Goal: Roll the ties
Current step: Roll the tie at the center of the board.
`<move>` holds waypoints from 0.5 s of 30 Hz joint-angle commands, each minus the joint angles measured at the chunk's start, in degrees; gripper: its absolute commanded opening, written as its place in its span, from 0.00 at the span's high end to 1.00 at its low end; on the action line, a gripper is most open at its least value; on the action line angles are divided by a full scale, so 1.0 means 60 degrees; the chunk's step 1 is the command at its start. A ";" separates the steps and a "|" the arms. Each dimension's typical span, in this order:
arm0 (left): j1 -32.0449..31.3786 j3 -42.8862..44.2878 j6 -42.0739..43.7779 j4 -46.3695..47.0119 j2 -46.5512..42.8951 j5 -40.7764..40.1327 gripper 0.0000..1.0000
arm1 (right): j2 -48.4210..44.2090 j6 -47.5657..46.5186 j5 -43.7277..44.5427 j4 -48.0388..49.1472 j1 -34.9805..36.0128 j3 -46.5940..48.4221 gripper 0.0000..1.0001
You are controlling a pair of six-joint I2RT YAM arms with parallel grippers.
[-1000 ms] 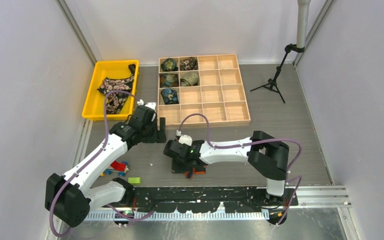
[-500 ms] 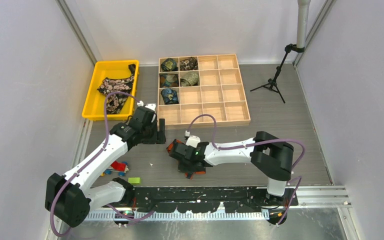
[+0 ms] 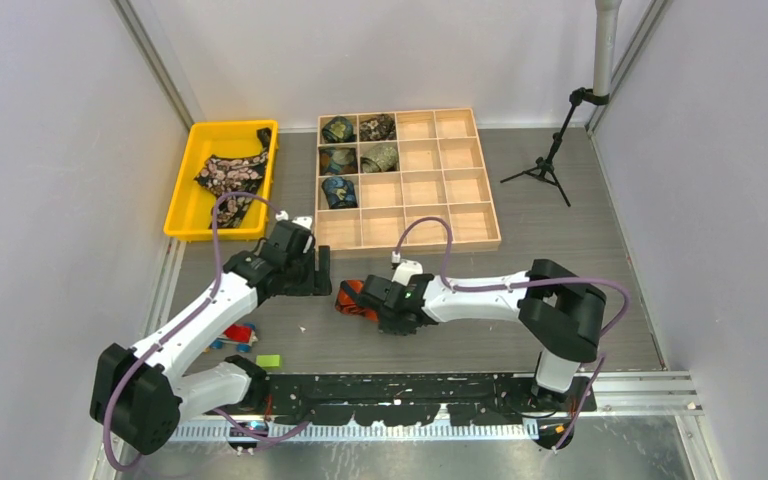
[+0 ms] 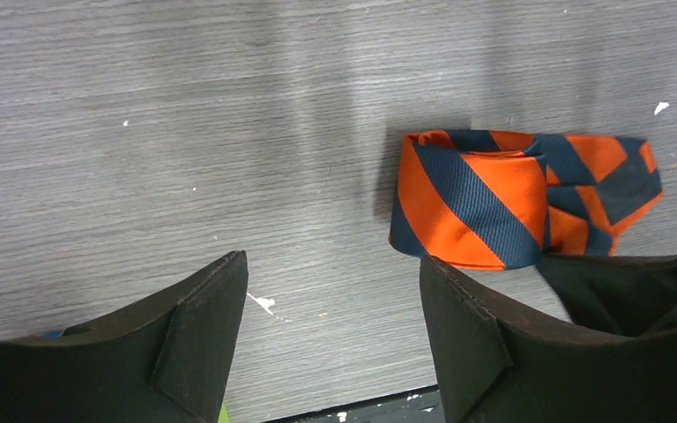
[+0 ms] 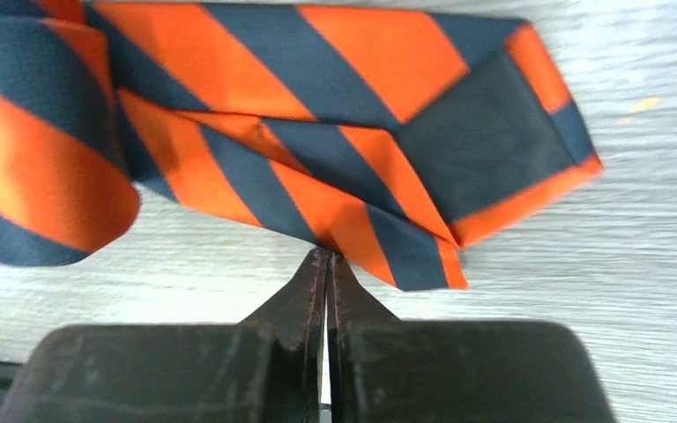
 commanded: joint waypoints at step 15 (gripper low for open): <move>0.0043 -0.0464 -0.0264 0.0713 0.0095 0.0459 0.29 | -0.0431 -0.1455 0.1102 -0.1343 -0.1156 0.0455 0.95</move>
